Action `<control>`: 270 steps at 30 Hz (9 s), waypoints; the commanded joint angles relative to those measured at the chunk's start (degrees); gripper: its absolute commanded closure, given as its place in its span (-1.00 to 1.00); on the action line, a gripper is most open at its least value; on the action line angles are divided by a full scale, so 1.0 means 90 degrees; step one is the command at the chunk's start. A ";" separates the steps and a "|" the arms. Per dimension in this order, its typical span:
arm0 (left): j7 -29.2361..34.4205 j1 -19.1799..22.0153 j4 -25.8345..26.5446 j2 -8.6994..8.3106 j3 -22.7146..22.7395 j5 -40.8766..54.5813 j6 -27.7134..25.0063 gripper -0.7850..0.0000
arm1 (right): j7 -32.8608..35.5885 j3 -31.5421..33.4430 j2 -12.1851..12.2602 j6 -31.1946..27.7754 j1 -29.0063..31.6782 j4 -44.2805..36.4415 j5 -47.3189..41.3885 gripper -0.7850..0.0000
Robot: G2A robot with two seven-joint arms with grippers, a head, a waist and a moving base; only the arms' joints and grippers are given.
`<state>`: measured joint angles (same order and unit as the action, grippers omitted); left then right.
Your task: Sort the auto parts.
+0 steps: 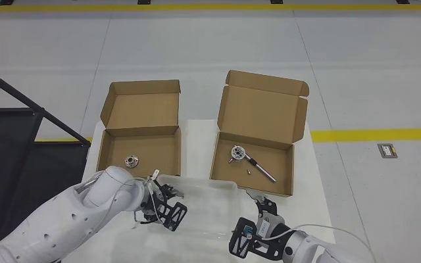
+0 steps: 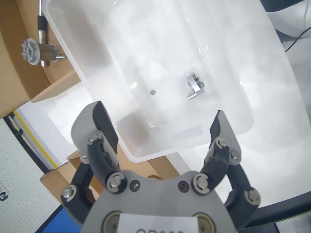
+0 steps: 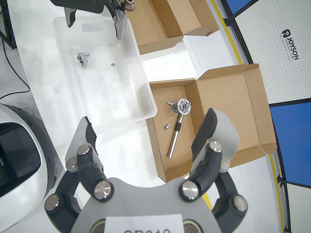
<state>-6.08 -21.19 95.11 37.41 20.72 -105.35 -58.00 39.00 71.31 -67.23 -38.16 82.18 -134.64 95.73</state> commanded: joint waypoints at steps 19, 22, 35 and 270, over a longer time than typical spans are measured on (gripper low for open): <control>0.0799 -0.0384 0.0013 0.0089 0.0204 0.0725 0.0555 -1.00 | 0.0000 0.0000 0.0000 0.0000 0.0000 0.0000 0.0000 -1.00; 0.0799 -0.0384 0.0013 0.0089 0.0204 0.0725 0.0555 -1.00 | 0.0000 0.0000 0.0000 0.0000 0.0000 0.0000 0.0000 -1.00; 0.0799 -0.0384 0.0013 0.0089 0.0204 0.0725 0.0555 -1.00 | 0.0000 0.0000 0.0000 0.0000 0.0000 0.0000 0.0000 -1.00; 0.2617 -0.1834 -0.0659 0.1107 0.2871 0.2981 0.0649 1.00 | 0.0000 0.0000 0.0000 0.0000 0.0000 0.0000 0.0000 -1.00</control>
<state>17.87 -37.91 89.62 47.46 45.70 -80.11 -51.50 39.00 71.31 -67.23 -38.16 82.18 -134.64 95.73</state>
